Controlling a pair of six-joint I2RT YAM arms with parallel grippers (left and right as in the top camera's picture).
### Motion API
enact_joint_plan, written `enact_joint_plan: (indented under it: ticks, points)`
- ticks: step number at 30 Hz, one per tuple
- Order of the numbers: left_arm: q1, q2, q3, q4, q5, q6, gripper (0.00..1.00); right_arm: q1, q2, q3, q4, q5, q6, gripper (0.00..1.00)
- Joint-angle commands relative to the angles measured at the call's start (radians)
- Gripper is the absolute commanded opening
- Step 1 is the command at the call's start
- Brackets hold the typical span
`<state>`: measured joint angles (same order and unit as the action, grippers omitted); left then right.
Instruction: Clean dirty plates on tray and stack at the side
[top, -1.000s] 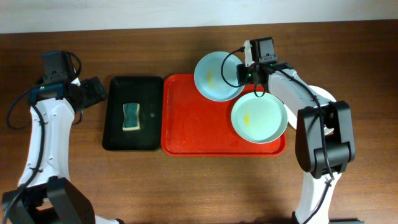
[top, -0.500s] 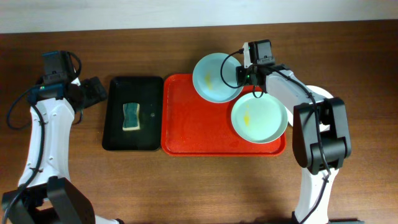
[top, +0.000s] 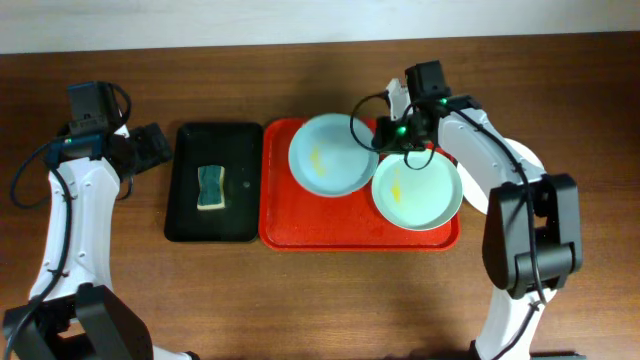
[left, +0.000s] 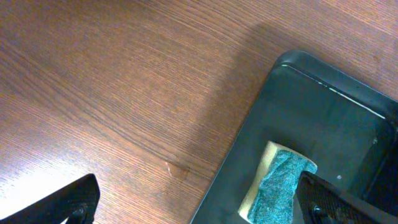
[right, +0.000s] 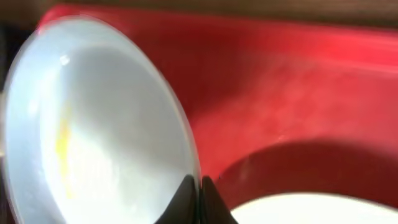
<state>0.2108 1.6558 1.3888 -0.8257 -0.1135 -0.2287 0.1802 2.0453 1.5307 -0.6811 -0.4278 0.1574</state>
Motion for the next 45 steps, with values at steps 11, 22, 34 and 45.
enact_joint_plan:
  ticks: [11,22,34,45]
  points:
    - [0.002,-0.001,0.007,0.002,-0.011,-0.010,0.99,0.077,-0.024,0.012,-0.172,-0.003,0.054,0.04]
    - [0.002,-0.001,0.007,0.001,-0.011,-0.010,0.99,0.152,-0.023,0.010,-0.191,0.198,0.117,0.04]
    - [0.002,-0.001,0.007,0.001,-0.011,-0.010,0.99,0.154,-0.023,0.010,-0.221,0.201,0.116,0.86]
    - [0.002,-0.001,0.007,0.002,-0.011,-0.010,0.99,0.003,-0.024,0.124,-0.336,-0.154,0.113,0.99]
